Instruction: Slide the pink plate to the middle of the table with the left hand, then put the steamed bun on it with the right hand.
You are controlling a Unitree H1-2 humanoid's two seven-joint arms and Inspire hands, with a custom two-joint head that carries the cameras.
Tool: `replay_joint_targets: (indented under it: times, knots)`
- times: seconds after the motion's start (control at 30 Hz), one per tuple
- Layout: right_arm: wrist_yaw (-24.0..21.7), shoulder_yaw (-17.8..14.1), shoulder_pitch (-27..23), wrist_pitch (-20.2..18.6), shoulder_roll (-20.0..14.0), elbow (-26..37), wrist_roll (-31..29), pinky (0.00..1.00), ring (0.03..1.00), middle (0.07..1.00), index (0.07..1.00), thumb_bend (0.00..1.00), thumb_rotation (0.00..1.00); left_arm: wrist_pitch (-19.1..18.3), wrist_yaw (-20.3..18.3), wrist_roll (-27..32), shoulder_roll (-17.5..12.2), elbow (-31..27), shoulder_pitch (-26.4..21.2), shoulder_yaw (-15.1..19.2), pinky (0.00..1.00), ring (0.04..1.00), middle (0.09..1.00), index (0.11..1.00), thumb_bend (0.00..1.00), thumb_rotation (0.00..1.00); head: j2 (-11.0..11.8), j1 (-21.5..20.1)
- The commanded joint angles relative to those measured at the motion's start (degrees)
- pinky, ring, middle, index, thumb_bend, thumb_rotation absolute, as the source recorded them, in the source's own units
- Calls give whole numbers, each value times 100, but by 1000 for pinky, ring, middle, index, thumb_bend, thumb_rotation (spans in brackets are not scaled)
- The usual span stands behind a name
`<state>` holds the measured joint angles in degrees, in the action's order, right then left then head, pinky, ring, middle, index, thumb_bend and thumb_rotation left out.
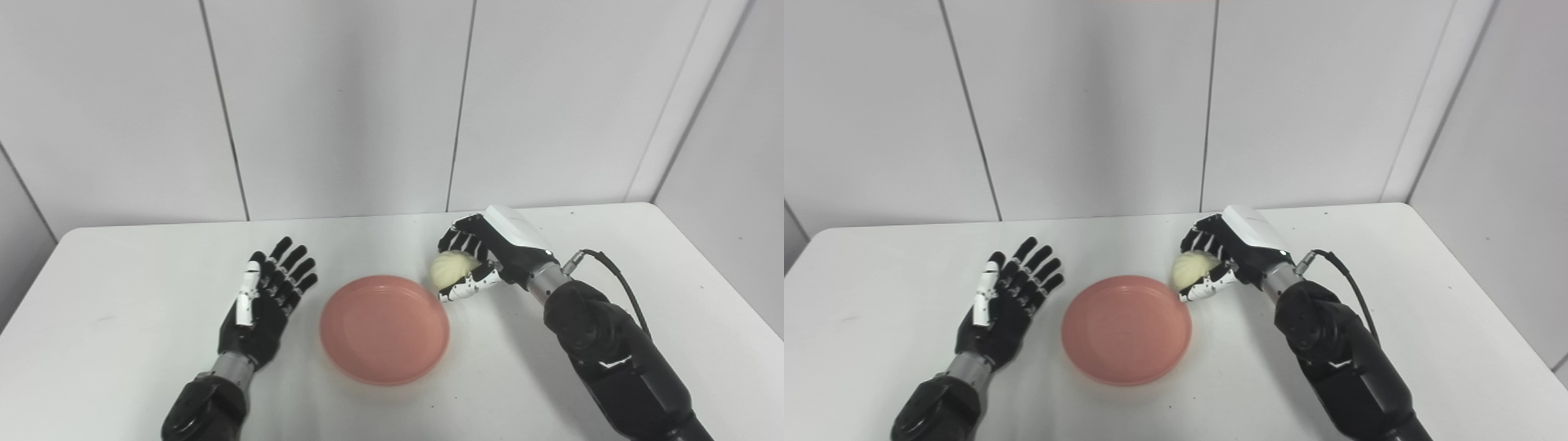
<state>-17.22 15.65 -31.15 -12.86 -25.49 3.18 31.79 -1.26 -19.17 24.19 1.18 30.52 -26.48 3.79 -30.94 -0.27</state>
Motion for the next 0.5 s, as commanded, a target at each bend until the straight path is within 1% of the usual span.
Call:
replay_joint_targets:
  times: [0.0, 0.13, 0.23, 0.37, 0.47]
  knots:
    - [32, -12, -313, 272, 52, 228, -1, 379, 422, 485, 489, 499, 120, -779, 399, -309, 72, 392, 575, -117, 923, 914, 930, 937, 453, 1000, -20, 57]
    - [-20, 89, -349, 294, 254, 187, -24, 375, 430, 490, 489, 499, 117, -789, 466, -345, 119, 389, 562, -114, 921, 910, 923, 926, 454, 1000, -46, 130]
    - [0, 210, -367, 368, 340, 182, 103, 365, 428, 491, 489, 499, 117, -817, 487, -340, 138, 359, 565, -120, 919, 910, 924, 923, 455, 1000, -63, 157]
    - [-54, 366, -390, 221, 512, 186, 221, 337, 417, 489, 490, 502, 120, -879, 503, -306, 156, 321, 567, -102, 929, 918, 931, 932, 453, 1000, -63, 157]
    - [-160, 433, -392, 170, 620, 180, 180, 347, 422, 488, 489, 501, 119, -901, 533, -309, 178, 292, 570, -95, 924, 913, 928, 928, 456, 1000, -102, 190]
